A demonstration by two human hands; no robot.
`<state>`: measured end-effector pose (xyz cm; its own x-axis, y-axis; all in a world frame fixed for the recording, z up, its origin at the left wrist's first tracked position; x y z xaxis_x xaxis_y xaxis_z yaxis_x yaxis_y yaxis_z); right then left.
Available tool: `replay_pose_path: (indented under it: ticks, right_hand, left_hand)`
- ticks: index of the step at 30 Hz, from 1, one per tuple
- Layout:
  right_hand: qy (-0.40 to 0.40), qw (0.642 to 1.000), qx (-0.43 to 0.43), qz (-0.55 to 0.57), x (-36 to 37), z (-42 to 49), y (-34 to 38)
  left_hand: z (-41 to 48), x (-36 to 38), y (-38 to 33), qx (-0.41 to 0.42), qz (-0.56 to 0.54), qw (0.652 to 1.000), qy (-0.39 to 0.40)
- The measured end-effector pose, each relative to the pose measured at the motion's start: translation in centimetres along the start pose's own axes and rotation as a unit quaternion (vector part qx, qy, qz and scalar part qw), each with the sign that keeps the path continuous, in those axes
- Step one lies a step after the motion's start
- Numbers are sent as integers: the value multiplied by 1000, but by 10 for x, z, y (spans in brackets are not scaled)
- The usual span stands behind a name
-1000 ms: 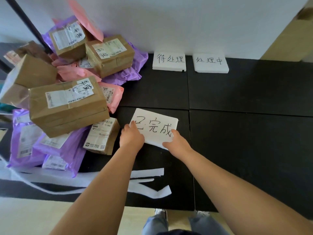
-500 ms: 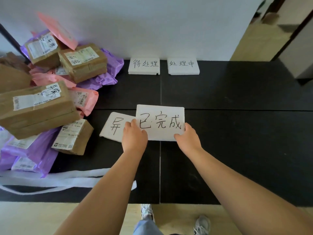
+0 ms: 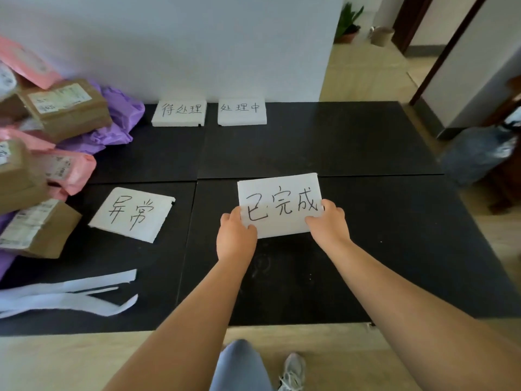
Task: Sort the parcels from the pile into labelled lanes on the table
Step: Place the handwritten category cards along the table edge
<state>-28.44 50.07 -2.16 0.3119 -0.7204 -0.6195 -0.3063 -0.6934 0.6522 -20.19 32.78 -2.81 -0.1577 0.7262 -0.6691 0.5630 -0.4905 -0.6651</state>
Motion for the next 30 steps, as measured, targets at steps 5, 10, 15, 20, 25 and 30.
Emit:
replay_pose_path:
  ticks: [5,10,15,20,25,30]
  right_hand:
    - [-2,1000,-8,-10,-29,27,-20]
    - [-10,1000,14,-11,-38,62,-17]
    - [-33,999,10,-6,-44,89,-2]
    - [-57,998,19,5,-55,115,7]
    - [-45,999,-10,-11,-72,155,19]
    - [-28,999,-39,-13,-87,211,36]
  left_hand:
    - [12,16,-26,27,-3,999,20]
    - [47,21,-42,23,-28,998,47]
    - [84,17,-61,24,-36,998,51]
    - [118,21,-84,35,-23,997,72]
    - [156,26,-109,41,-45,995,78]
    - [199,34,-140,37,-42,996,69]
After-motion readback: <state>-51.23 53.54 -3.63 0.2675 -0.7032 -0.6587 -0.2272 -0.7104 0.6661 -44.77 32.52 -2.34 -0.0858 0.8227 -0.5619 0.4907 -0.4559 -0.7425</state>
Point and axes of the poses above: each hand's wrist, its own z-axis towards the middle knuckle, its own x-axis out of the palm, y = z × x, the point moved 1 cm from there along z, towards the middle knuckle, and after that the axes turned 7 degrees about y, right-handed, at the moved point
